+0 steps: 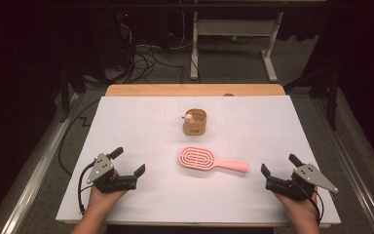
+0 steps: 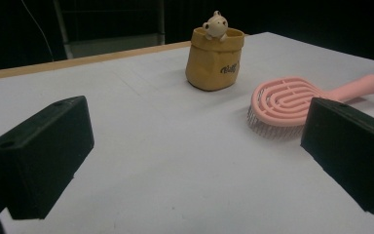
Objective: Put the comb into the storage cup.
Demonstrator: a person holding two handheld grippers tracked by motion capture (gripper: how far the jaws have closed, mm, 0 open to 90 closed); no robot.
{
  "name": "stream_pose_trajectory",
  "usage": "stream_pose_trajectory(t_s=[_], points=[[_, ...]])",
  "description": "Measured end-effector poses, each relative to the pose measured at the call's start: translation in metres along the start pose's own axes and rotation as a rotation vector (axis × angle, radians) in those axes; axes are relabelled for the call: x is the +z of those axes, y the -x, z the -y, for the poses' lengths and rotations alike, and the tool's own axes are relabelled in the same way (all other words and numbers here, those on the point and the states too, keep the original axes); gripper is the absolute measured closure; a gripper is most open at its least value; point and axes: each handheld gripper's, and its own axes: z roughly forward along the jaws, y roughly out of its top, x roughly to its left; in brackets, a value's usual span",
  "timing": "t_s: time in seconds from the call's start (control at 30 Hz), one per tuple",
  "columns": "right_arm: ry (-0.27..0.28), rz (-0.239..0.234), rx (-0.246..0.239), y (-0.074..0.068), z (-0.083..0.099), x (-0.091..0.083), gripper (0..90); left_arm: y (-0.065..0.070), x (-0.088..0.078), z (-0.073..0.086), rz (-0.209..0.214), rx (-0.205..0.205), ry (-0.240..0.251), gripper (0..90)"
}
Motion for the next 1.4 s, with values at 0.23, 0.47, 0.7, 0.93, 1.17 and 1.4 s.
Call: stream_pose_trajectory(t_s=[0.23, 0.47, 0.7, 0.93, 1.17, 1.4], points=[[-0.003, 0.002, -0.002, 0.0005, -0.0013, -0.0017, 0.6, 0.0009, -0.0006, -0.0004, 0.005, -0.003, 0.005, 0.0], [-0.025, -0.003, -0.006, -0.0002, -0.0020, -0.0005, 0.7, -0.0004, 0.0010, 0.0005, 0.008, -0.004, -0.005, 0.0], [-0.032, -0.002, -0.033, -0.0021, -0.0044, -0.0023, 3.7, -0.0006, -0.0009, -0.0011, -0.007, -0.003, 0.007, 0.0], [-0.054, 0.003, -0.055, -0.0026, -0.0049, -0.0041, 15.3, -0.0002, -0.0002, -0.0008, -0.009, 0.005, -0.002, 0.0], [-0.111, -0.035, -0.045, -0.0015, -0.0016, -0.0011, 39.6, -0.0009, 0.0006, -0.0005, -0.013, 0.009, -0.001, 0.0], [-0.154, -0.081, -0.046, -0.0035, -0.0023, 0.0000, 58.3, -0.0003, 0.0007, -0.0007, -0.007, 0.010, -0.005, 0.0]])
